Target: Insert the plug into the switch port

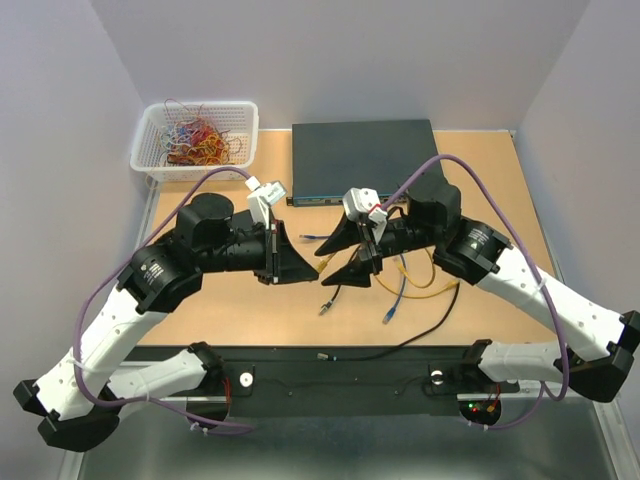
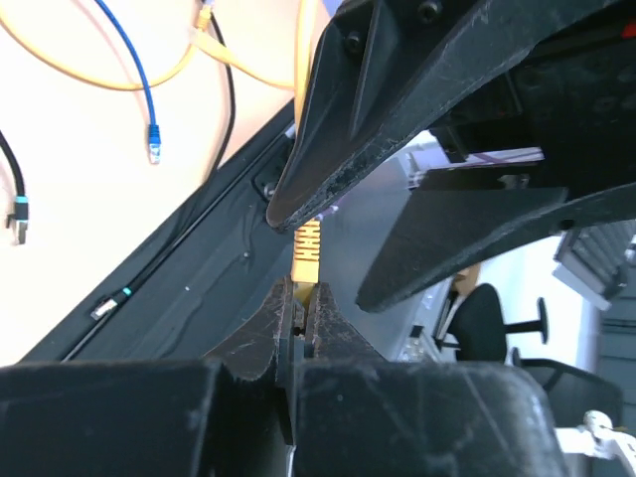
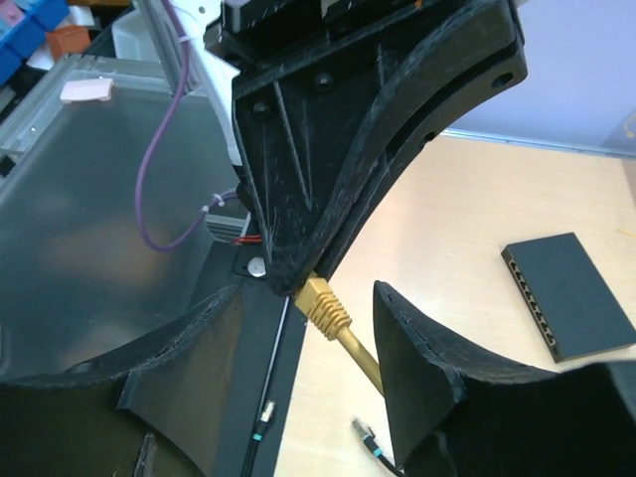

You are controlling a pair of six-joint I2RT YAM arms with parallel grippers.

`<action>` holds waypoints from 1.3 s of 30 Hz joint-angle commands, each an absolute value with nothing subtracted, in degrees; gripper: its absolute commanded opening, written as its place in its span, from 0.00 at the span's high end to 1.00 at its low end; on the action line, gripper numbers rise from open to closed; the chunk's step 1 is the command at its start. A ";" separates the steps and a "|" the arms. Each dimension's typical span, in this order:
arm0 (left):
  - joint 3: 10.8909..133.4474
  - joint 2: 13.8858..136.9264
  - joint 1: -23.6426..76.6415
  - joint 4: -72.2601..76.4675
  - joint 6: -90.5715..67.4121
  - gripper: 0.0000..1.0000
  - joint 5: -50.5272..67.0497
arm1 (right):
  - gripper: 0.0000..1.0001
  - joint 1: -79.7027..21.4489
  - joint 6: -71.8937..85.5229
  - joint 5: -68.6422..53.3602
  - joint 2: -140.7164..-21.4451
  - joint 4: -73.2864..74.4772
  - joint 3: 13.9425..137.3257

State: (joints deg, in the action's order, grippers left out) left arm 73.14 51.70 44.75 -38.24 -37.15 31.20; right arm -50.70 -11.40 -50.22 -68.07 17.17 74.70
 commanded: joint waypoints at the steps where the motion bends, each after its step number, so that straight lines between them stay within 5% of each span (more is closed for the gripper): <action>1: 73.66 51.06 40.61 -30.86 -36.82 1.00 40.51 | 0.40 -51.24 -12.22 -48.69 -66.45 17.23 73.39; 8: 71.81 51.15 37.88 -25.49 -39.29 1.00 45.00 | 0.42 -51.24 -11.87 -46.41 -66.80 17.23 72.16; 19: 66.63 49.75 30.50 -14.78 -47.26 1.00 52.29 | 0.60 -51.24 -12.39 -46.06 -67.06 17.23 70.58; 23: 62.33 48.87 27.87 -9.15 -51.49 1.00 54.93 | 0.74 -51.24 -12.74 -46.67 -66.45 17.23 70.31; 26: 59.78 48.43 25.93 -5.55 -54.13 1.00 56.42 | 0.97 -51.24 -12.92 -46.50 -66.27 17.14 70.05; 29: 57.93 48.34 25.22 -2.21 -56.51 1.00 56.87 | 1.00 -51.24 -12.75 -46.41 -66.97 17.14 69.79; 39: 55.02 50.62 24.00 1.85 -55.73 0.33 53.79 | 1.00 -51.24 -12.04 -47.29 -67.85 16.70 68.29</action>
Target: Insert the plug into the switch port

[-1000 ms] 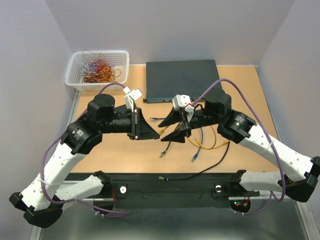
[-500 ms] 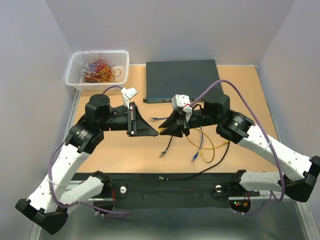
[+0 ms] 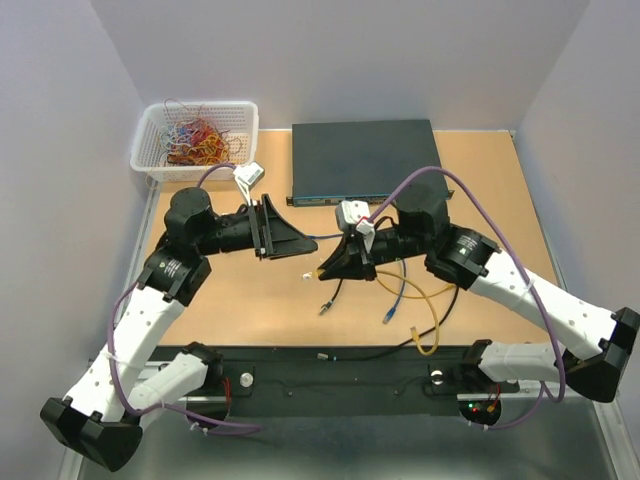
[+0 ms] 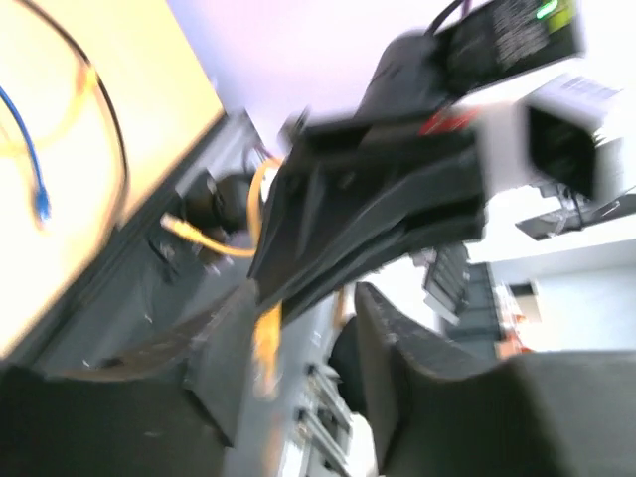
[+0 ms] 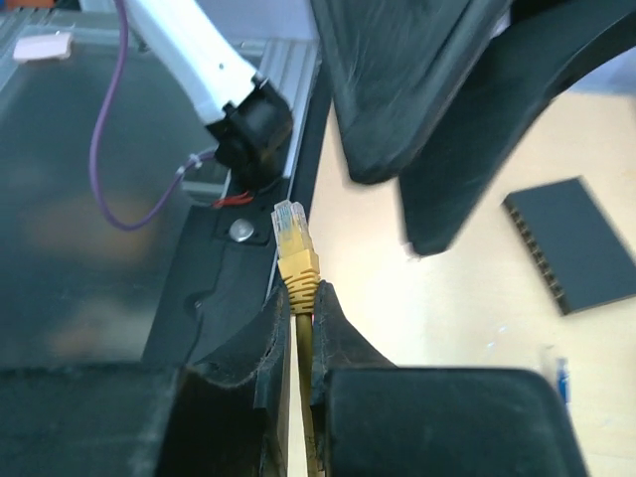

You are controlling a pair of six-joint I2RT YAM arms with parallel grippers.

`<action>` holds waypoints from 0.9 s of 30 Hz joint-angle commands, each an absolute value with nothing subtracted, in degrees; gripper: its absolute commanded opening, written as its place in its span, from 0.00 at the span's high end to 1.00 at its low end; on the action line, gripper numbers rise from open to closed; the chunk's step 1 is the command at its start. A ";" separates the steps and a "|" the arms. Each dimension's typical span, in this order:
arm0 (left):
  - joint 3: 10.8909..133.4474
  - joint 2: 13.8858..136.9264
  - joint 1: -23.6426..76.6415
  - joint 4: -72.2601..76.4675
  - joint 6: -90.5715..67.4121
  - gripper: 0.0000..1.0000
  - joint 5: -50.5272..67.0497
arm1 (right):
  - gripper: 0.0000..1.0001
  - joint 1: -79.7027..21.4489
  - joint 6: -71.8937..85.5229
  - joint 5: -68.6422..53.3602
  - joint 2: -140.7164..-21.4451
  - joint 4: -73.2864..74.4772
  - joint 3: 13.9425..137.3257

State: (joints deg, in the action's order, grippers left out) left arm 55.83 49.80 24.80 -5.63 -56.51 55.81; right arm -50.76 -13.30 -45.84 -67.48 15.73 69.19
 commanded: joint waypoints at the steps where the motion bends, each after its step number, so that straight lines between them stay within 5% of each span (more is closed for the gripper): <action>1: 54.76 50.89 23.73 1.58 -55.11 0.27 53.18 | 1.00 -51.33 -11.87 -47.02 -67.85 16.61 68.03; 8: 55.89 53.08 21.89 -9.39 -40.81 0.24 34.22 | 0.99 -51.24 -2.91 -37.63 -67.76 8.28 61.62; 15: 51.60 55.36 20.57 -9.50 -35.16 0.20 -2.24 | 1.00 -51.15 10.71 -23.14 -69.43 -7.10 50.72; 24: 38.42 60.28 14.61 13.78 -32.61 0.18 -13.98 | 1.00 -51.24 21.18 -11.70 -87.00 -13.01 52.73; 27: 39.80 67.30 10.57 18.45 -30.33 0.09 -9.26 | 1.00 -51.24 22.41 -11.42 -89.64 -13.71 53.35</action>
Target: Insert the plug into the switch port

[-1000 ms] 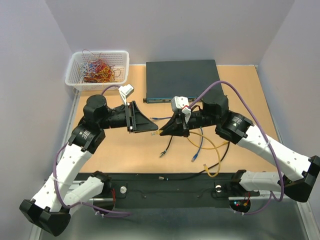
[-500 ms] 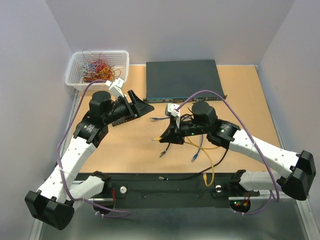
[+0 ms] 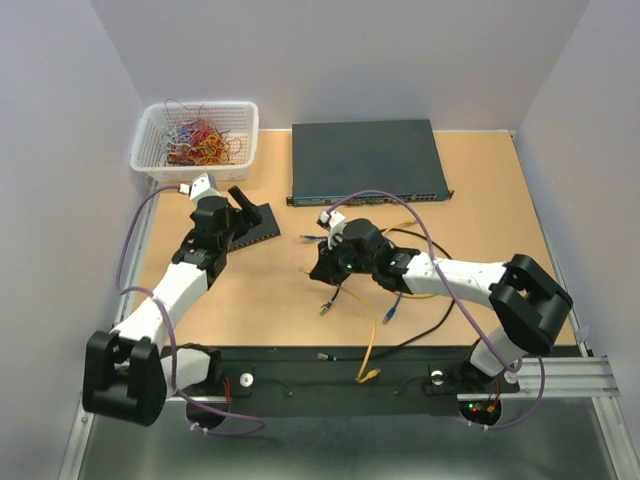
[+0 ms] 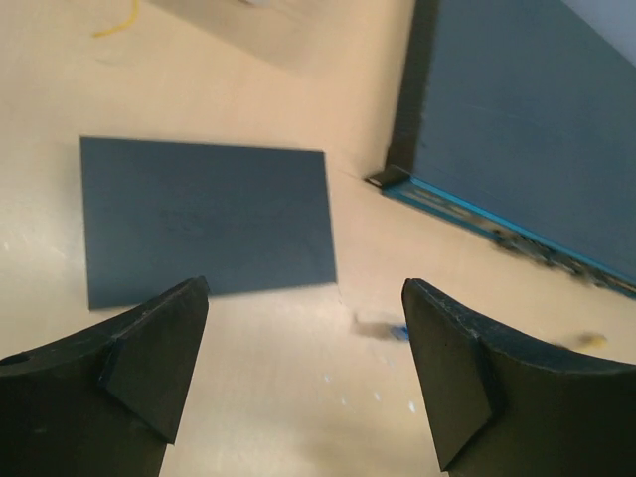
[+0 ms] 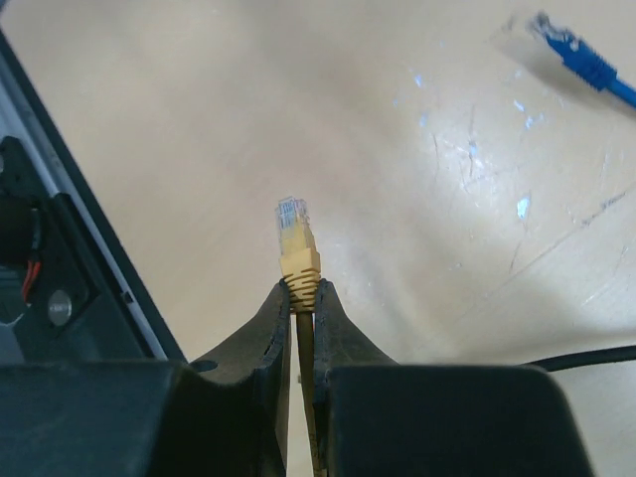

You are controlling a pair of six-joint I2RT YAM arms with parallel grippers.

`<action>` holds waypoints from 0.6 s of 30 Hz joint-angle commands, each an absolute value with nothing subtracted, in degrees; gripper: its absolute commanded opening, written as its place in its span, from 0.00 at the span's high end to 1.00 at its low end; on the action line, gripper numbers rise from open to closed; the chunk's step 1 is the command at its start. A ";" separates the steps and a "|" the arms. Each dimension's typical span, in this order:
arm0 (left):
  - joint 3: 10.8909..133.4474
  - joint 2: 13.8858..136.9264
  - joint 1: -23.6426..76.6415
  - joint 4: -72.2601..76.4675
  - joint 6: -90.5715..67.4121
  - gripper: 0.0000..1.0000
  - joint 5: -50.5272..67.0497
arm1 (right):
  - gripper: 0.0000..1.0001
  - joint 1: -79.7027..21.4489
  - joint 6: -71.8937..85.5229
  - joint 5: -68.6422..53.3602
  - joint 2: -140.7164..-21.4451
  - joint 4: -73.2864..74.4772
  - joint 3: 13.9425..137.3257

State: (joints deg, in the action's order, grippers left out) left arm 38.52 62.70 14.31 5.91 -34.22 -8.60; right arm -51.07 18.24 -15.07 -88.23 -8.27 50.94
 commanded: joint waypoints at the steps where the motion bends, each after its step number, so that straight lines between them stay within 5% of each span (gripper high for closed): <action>1: 41.03 71.94 7.50 18.28 -30.41 0.09 -7.84 | 1.00 -51.24 22.76 -11.25 -89.91 -13.88 53.35; 8: 46.57 86.99 2.29 26.19 -25.23 0.10 -1.85 | 0.99 -51.24 23.03 -11.43 -89.47 -15.03 50.11; 18: 67.55 107.92 0.44 16.29 -18.46 0.16 8.35 | 1.00 -51.24 23.38 -9.58 -86.66 -14.15 46.85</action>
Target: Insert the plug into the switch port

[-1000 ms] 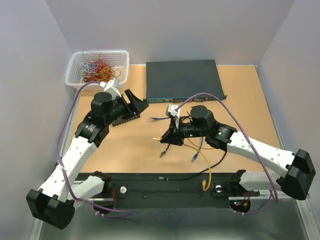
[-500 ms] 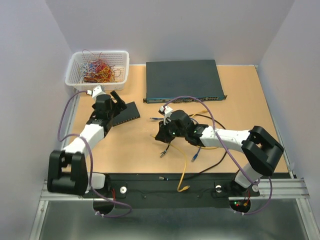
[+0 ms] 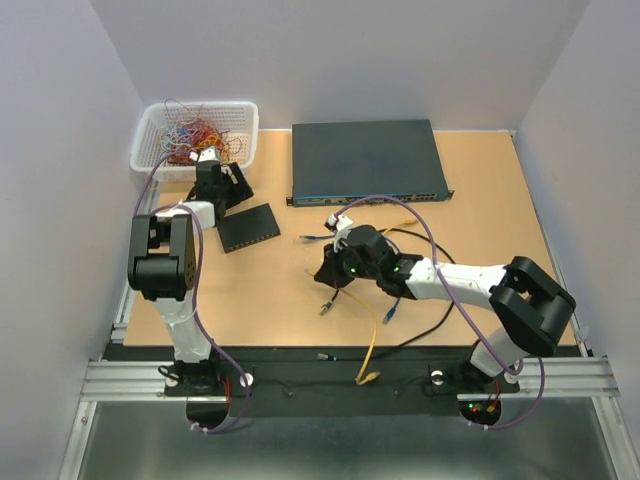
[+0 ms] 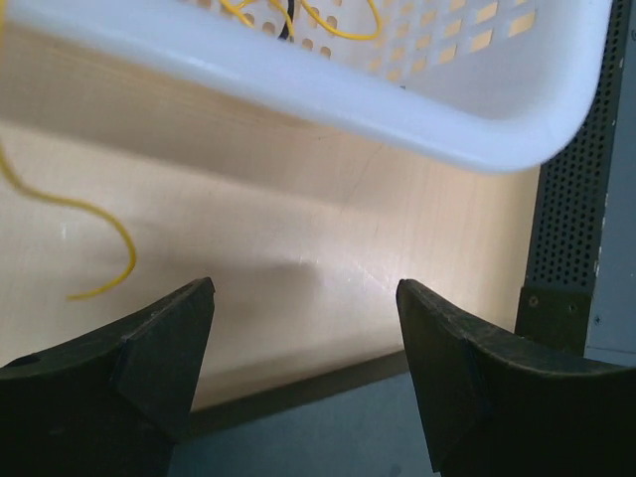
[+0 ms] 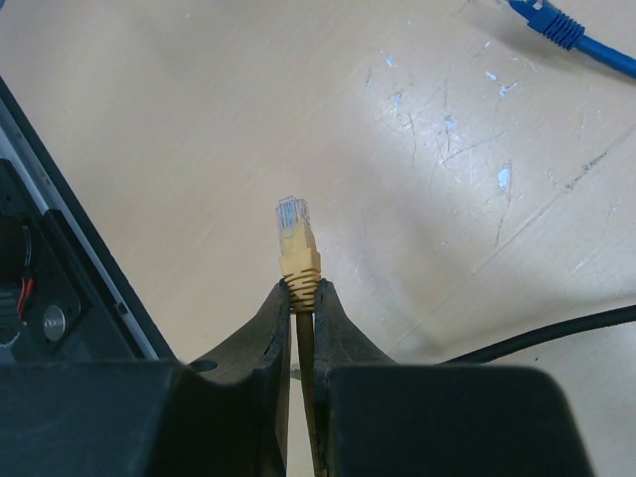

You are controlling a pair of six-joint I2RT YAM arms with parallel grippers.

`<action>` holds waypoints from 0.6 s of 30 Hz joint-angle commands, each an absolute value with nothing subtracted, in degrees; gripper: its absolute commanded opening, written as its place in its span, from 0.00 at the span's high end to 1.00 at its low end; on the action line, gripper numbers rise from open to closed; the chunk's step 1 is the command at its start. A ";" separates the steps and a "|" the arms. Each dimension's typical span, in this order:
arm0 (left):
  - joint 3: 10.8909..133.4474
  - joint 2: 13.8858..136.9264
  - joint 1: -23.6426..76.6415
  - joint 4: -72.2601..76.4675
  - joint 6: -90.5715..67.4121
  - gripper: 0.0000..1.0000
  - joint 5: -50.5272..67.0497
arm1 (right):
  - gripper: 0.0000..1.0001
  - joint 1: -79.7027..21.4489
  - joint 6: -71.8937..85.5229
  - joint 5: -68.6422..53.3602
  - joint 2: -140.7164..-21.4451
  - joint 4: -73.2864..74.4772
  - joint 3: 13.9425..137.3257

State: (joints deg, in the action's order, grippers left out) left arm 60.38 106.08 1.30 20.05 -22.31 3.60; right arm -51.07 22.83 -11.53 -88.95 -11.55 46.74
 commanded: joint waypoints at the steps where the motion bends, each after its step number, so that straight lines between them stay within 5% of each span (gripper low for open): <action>1: 69.24 110.02 0.44 14.35 -18.37 0.16 8.52 | 1.00 -51.24 23.38 -9.49 -86.75 -13.80 46.85; 18: 54.14 103.80 0.79 14.07 -29.00 0.23 15.12 | 1.00 -51.15 24.43 -8.70 -90.88 -13.71 49.39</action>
State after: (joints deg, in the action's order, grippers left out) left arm 56.77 105.91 0.60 17.72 -24.53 14.79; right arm -51.07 23.86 -9.41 -89.95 -11.57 46.70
